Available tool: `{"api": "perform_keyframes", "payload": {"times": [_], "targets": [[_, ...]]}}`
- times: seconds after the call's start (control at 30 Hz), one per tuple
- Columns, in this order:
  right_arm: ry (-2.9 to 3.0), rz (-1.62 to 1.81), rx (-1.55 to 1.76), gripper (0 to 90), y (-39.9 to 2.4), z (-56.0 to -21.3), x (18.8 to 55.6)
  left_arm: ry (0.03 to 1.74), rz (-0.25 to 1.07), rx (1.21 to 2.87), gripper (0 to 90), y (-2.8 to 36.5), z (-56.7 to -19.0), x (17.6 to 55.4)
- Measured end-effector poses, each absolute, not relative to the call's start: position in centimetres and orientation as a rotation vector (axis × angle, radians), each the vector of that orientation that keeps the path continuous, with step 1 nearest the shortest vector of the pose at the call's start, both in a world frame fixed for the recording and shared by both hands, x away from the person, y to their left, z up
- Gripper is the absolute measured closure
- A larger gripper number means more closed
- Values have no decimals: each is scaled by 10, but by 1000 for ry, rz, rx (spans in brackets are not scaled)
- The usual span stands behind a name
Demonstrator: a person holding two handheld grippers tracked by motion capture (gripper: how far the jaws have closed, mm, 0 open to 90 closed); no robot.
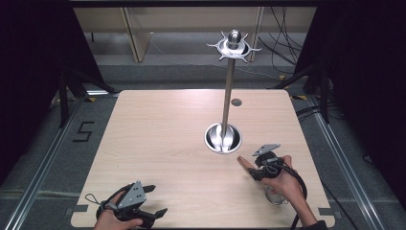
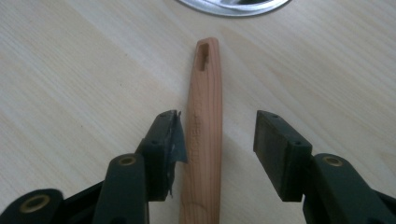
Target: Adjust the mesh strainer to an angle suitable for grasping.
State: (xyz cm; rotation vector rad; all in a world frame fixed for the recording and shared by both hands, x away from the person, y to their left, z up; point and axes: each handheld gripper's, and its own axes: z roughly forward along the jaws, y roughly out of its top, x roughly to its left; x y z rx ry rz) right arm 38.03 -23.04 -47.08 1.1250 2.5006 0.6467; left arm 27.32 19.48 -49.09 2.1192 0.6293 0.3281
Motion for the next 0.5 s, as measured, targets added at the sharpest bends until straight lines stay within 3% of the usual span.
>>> {"api": "perform_keyframes", "payload": {"times": [0.5], "targets": [[2599,567,1209,587,-225,-478,384,643,306,2117,152,194,-491,274]]}}
